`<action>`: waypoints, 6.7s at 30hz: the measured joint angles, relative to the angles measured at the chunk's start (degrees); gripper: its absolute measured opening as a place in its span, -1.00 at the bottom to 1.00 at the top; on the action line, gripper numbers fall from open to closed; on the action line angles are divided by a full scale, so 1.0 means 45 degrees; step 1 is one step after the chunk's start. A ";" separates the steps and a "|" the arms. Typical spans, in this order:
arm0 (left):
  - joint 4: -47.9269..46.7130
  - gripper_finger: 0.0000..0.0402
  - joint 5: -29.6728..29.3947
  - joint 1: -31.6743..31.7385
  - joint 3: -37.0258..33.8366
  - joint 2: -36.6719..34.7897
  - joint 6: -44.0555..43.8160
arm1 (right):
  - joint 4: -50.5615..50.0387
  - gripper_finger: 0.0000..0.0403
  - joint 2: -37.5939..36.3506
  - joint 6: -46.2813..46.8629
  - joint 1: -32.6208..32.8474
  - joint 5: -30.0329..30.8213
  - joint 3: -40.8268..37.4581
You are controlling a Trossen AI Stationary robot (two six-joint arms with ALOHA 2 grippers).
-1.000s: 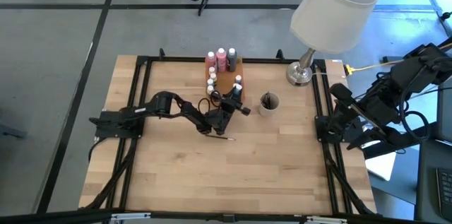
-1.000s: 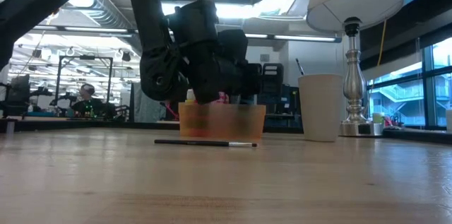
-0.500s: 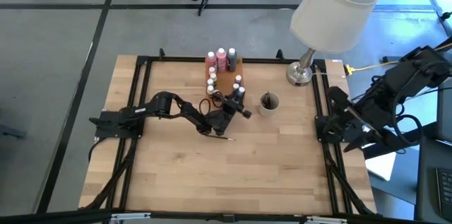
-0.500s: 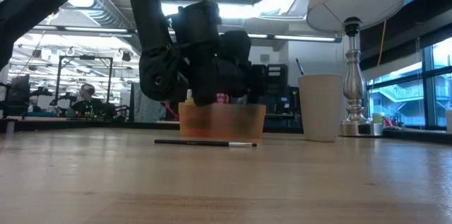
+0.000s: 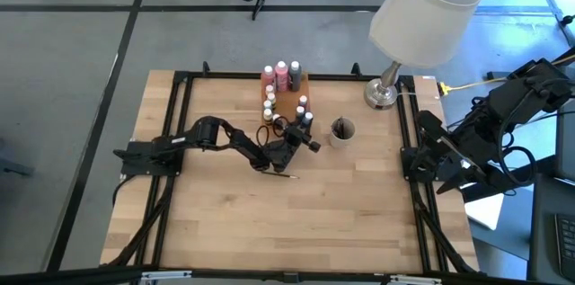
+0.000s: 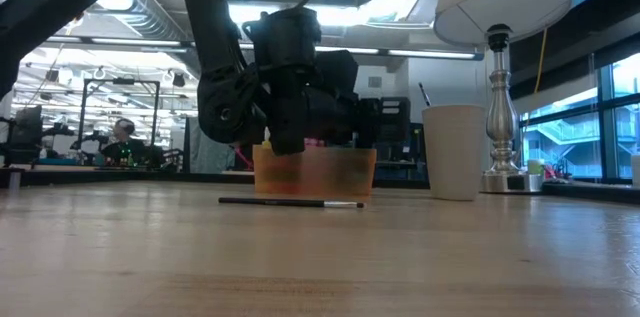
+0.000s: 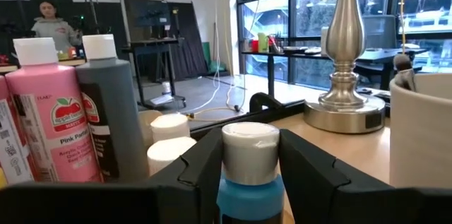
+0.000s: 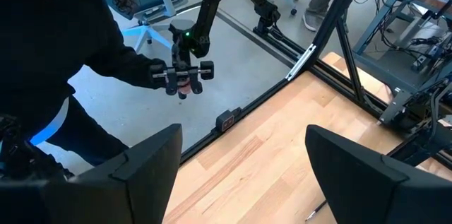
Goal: Pick & Place Paint Supplies
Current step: Put the blue paint bottle into the orange bin, then put the black paint brush into the light brown cup
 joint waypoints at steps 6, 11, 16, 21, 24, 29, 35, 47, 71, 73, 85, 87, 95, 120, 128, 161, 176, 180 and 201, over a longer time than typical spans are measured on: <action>-0.0485 -0.36 0.0364 0.0019 0.0000 0.0000 0.0012 | -0.0007 0.51 -0.0005 -0.0010 0.0000 0.0000 0.0000; -0.0760 -0.30 0.0501 0.0012 0.0000 0.0000 -0.0299 | -0.0015 0.51 -0.0005 -0.0015 0.0000 0.0000 0.0000; -0.0760 -0.24 0.0796 0.0015 0.0000 0.0000 -0.0370 | -0.0015 0.51 -0.0005 -0.0019 -0.0003 0.0000 0.0000; -0.0765 -0.21 0.0591 0.0019 0.0010 0.0000 -0.0513 | -0.0015 0.51 -0.0005 -0.0024 -0.0002 -0.0002 0.0000; -0.0769 -0.21 0.0431 0.0019 0.0010 0.0000 -0.0513 | -0.0015 0.51 -0.0005 -0.0024 0.0000 0.0000 0.0000; -0.0770 -0.21 -0.0131 0.0019 0.0006 0.0000 -0.0513 | -0.0015 0.51 -0.0005 -0.0029 -0.0003 0.0000 0.0000; -0.0765 -0.21 -0.0128 0.0019 0.0005 0.0000 -0.0513 | -0.0027 0.51 -0.0005 -0.0073 0.0000 -0.0005 0.0000; -0.0714 -0.20 -0.0452 -0.0029 0.0010 0.0000 -0.0304 | -0.0102 0.51 -0.0010 -0.0126 -0.0001 -0.0005 0.0000; -0.0021 -0.17 -0.0392 -0.0263 0.0005 0.0000 0.0183 | -0.0204 0.51 -0.0010 -0.0219 0.0000 0.0209 0.0000; 0.0124 -0.17 -0.0441 -0.0342 0.0005 0.0000 0.0451 | -0.0204 0.51 -0.0010 -0.0219 -0.0005 0.0214 0.0000; 0.1631 -0.20 -0.1833 -0.1650 0.0010 -0.0753 0.1877 | -0.0701 0.51 0.0034 0.0215 0.0110 0.0248 0.0000; 0.1622 -0.22 -0.2028 -0.2072 0.0010 -0.1331 0.2589 | -0.0868 0.51 0.0034 0.0497 0.0216 0.0248 0.0000; 0.1615 -0.35 -0.3051 -0.4120 0.0019 -0.5017 0.5375 | -0.1208 0.45 0.0034 0.3036 0.0628 0.1817 0.0000; -0.5875 -0.99 -0.6105 -0.8468 -0.0101 -1.3259 0.8976 | -0.1195 -0.99 0.3961 0.5863 -0.3720 0.5797 -0.0117; -0.6380 -0.99 -0.6416 -0.7556 -0.1530 -1.4328 0.7087 | -0.1195 -1.00 0.3689 0.2939 -0.7831 0.4454 -0.0624; -1.3577 -0.99 -0.6377 -0.7341 -0.1671 -1.6749 0.3903 | 0.1155 -1.00 0.4501 0.0619 -1.0067 -0.2587 -0.3861; -1.6299 -0.99 -0.3678 -0.9824 -0.1676 -1.6471 -0.1697 | 0.2172 -0.99 0.2982 0.3906 -0.4410 -0.3600 -0.2225; -1.9092 -0.99 -0.0321 -0.9412 -0.1676 -1.6432 -0.5046 | 0.3171 -0.97 0.3068 0.4885 -0.2918 -0.3342 -0.2229; -2.8354 -0.99 0.9093 -0.9292 -0.1680 -1.6441 -1.5039 | 0.2368 -0.33 0.5633 0.6758 -0.1750 0.1731 -0.3036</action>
